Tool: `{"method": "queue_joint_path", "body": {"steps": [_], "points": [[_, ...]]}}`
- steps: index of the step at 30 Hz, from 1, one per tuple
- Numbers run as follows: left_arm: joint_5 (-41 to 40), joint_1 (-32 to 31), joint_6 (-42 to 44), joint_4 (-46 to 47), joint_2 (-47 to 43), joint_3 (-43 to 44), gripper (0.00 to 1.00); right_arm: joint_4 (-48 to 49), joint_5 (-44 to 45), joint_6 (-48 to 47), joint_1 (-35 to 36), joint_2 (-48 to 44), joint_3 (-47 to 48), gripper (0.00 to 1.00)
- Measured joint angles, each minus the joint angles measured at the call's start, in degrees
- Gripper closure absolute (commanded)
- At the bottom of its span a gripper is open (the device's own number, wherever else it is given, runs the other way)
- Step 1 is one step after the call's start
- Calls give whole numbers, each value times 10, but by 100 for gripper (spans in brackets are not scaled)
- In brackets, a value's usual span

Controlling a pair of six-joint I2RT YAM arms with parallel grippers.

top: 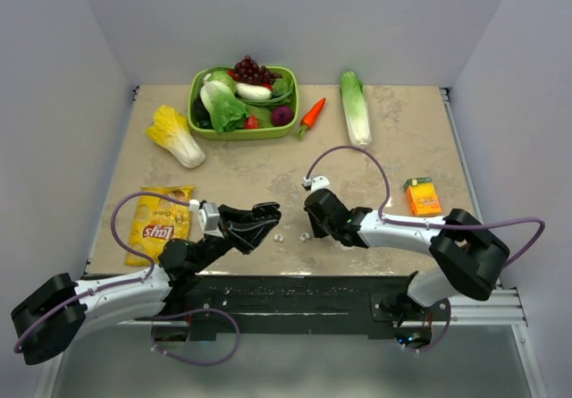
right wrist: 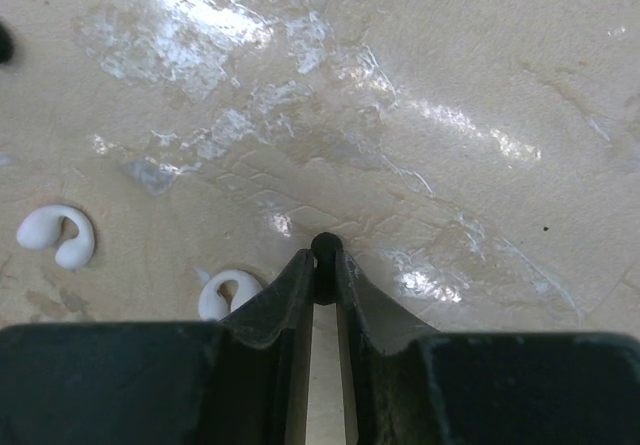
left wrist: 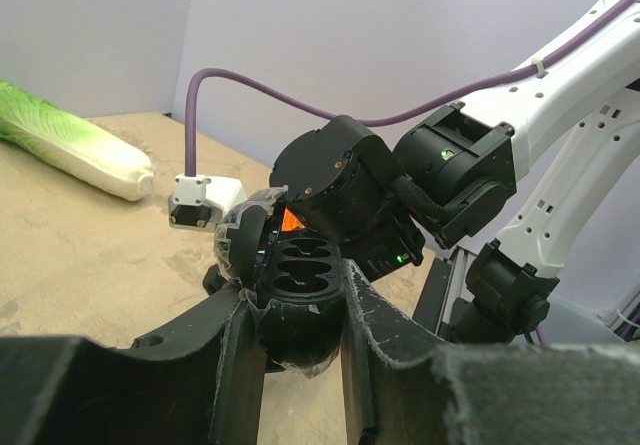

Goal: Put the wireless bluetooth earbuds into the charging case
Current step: Pick up the earbud from the center of the board.

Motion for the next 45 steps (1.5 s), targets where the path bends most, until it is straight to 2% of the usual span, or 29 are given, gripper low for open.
{"method": "queue_joint_path", "body": {"steps": [7,11,16,21,24,30,37,40,45], "points": [[3,0,0,6,6,0,100,-18,10,2,0,0,0,85],[6,0,0,8,8,0,100,-19,15,4,0,-1,0,98],[7,0,0,8,8,0,100,-31,19,8,0,-26,0,100],[7,0,0,6,2,0,100,-49,14,6,0,-200,-3,100],[19,0,1,2,-5,0,100,-52,-19,-17,0,-299,28,100],[100,0,1,20,33,0,100,-84,-149,-88,1,-377,131,100],[254,0,-30,48,172,0,100,-172,-310,-165,11,-386,183,100],[313,0,-53,44,220,9,100,-202,-348,-185,28,-393,183,100],[370,1,-64,48,233,63,100,-218,-378,-198,45,-411,181,100]]}}
